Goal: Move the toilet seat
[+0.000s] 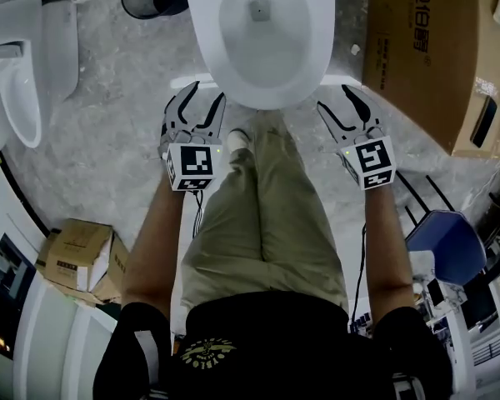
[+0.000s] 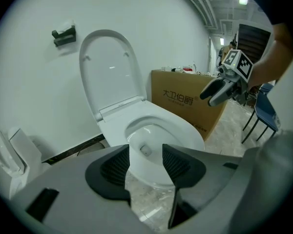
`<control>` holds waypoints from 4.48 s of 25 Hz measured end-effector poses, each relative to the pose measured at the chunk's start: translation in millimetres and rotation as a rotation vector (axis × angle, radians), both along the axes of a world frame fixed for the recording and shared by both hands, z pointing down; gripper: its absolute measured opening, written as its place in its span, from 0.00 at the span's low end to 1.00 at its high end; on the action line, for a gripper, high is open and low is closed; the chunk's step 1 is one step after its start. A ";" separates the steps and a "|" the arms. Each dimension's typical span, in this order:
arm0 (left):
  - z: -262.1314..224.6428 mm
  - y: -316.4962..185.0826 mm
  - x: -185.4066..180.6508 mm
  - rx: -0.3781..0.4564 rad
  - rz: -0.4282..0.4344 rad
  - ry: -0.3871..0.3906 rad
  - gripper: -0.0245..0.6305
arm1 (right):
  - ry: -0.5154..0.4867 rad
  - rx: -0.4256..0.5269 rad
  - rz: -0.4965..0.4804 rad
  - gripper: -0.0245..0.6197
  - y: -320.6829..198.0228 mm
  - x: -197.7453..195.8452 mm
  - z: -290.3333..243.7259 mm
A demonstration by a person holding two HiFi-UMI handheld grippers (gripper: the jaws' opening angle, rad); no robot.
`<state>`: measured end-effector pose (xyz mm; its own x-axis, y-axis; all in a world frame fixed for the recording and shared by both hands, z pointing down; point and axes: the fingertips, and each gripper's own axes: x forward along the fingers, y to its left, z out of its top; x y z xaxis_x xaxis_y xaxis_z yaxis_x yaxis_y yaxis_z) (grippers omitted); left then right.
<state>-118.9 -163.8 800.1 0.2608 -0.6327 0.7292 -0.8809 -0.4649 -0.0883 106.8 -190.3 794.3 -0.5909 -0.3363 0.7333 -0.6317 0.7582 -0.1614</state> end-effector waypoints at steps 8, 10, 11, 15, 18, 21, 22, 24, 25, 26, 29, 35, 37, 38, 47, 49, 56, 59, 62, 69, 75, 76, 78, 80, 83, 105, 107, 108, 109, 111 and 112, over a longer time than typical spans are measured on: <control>59.5 8.1 -7.5 -0.078 0.010 -0.020 0.38 | 0.079 -0.043 -0.059 0.42 -2.6 6.3 58.2; 73.4 15.5 -7.5 -0.100 0.020 -0.027 0.38 | 0.096 -0.060 -0.065 0.42 0.8 9.7 73.7; 80.5 19.0 -8.0 -0.112 0.024 -0.028 0.38 | 0.107 -0.072 -0.069 0.42 3.8 11.1 82.3; 107.9 30.9 -9.9 -0.161 0.032 -0.035 0.38 | 0.159 -0.124 -0.100 0.42 20.9 17.1 114.6; 125.7 42.1 -8.4 -0.198 0.044 -0.039 0.38 | 0.184 -0.157 -0.117 0.42 33.6 21.6 130.0; 139.1 47.5 -10.5 -0.221 0.049 -0.047 0.38 | 0.188 -0.179 -0.117 0.42 37.1 21.0 140.3; 142.2 47.5 -11.1 -0.226 0.051 -0.049 0.38 | 0.192 -0.182 -0.120 0.42 37.0 20.2 143.7; 147.2 48.2 -9.9 -0.237 0.061 -0.054 0.38 | 0.204 -0.182 -0.132 0.42 37.3 19.2 150.0; 149.4 48.5 -8.7 -0.241 0.068 -0.056 0.38 | 0.212 -0.182 -0.142 0.42 37.5 18.7 153.0; 151.5 48.3 -7.5 -0.245 0.076 -0.058 0.38 | 0.220 -0.181 -0.155 0.42 37.6 17.9 155.7; 156.7 46.3 -5.3 -0.257 0.095 -0.062 0.38 | 0.230 -0.178 -0.204 0.42 37.7 14.7 159.1; 164.2 49.0 -4.7 -0.271 0.108 -0.072 0.38 | 0.276 -0.195 -0.294 0.42 41.6 17.8 174.1; 167.5 50.9 -2.5 -0.277 0.112 -0.076 0.38 | 0.274 -0.210 -0.283 0.42 42.2 14.5 176.1; 168.0 50.7 -0.8 -0.276 0.116 -0.077 0.38 | 0.276 -0.209 -0.284 0.42 41.5 13.5 175.8; 159.7 52.0 4.3 -0.252 0.128 -0.086 0.31 | 0.270 -0.195 -0.271 0.42 40.4 13.1 163.3; 157.2 52.5 3.5 -0.256 0.121 -0.075 0.33 | 0.264 -0.200 -0.255 0.42 41.1 13.7 159.2; 148.3 56.8 19.4 -0.281 0.161 -0.084 0.35 | 0.272 -0.222 -0.266 0.42 38.6 13.8 142.3; 139.0 59.4 19.1 -0.287 0.142 -0.073 0.35 | 0.262 -0.217 -0.274 0.42 39.4 11.6 132.0; 129.4 57.4 18.4 -0.286 0.134 -0.072 0.35 | 0.254 -0.207 -0.265 0.42 37.8 11.6 122.9; 106.4 54.6 20.5 -0.300 0.133 -0.071 0.35 | 0.230 -0.207 -0.237 0.41 35.2 12.4 99.2; 86.1 52.5 17.7 -0.307 0.136 -0.067 0.35 | 0.205 -0.208 -0.239 0.41 32.4 9.1 77.8; 83.4 52.1 18.1 -0.309 0.134 -0.065 0.34 | 0.202 -0.210 -0.241 0.41 31.5 9.1 74.9; 77.7 51.9 20.1 -0.315 0.131 -0.062 0.34 | 0.197 -0.219 -0.238 0.41 31.3 10.7 68.9; 71.5 50.9 20.9 -0.317 0.132 -0.063 0.34 | 0.190 -0.224 -0.231 0.41 30.5 11.6 62.8; 62.4 46.1 18.9 -0.312 0.137 -0.077 0.34 | 0.179 -0.218 -0.214 0.41 26.3 9.2 54.4; -9.2 22.3 13.1 -0.327 0.113 -0.065 0.33 | 0.155 -0.203 -0.188 0.38 1.9 0.3 -22.6; -15.2 19.2 12.0 -0.327 0.113 -0.063 0.33 | 0.152 -0.203 -0.188 0.38 -1.2 -1.0 -28.7; -18.2 17.7 11.3 -0.327 0.110 -0.063 0.33 | 0.149 -0.203 -0.187 0.38 -2.9 -1.9 -31.7; -21.2 16.2 10.5 -0.327 0.106 -0.063 0.33 | 0.146 -0.203 -0.186 0.38 -4.6 -2.8 -34.8; -27.5 13.0 9.8 -0.323 0.096 -0.062 0.33 | 0.140 -0.203 -0.186 0.38 -7.9 -3.7 -41.2; -30.6 11.5 10.1 -0.320 0.090 -0.060 0.33 | 0.138 -0.202 -0.186 0.38 -9.4 -3.4 -44.4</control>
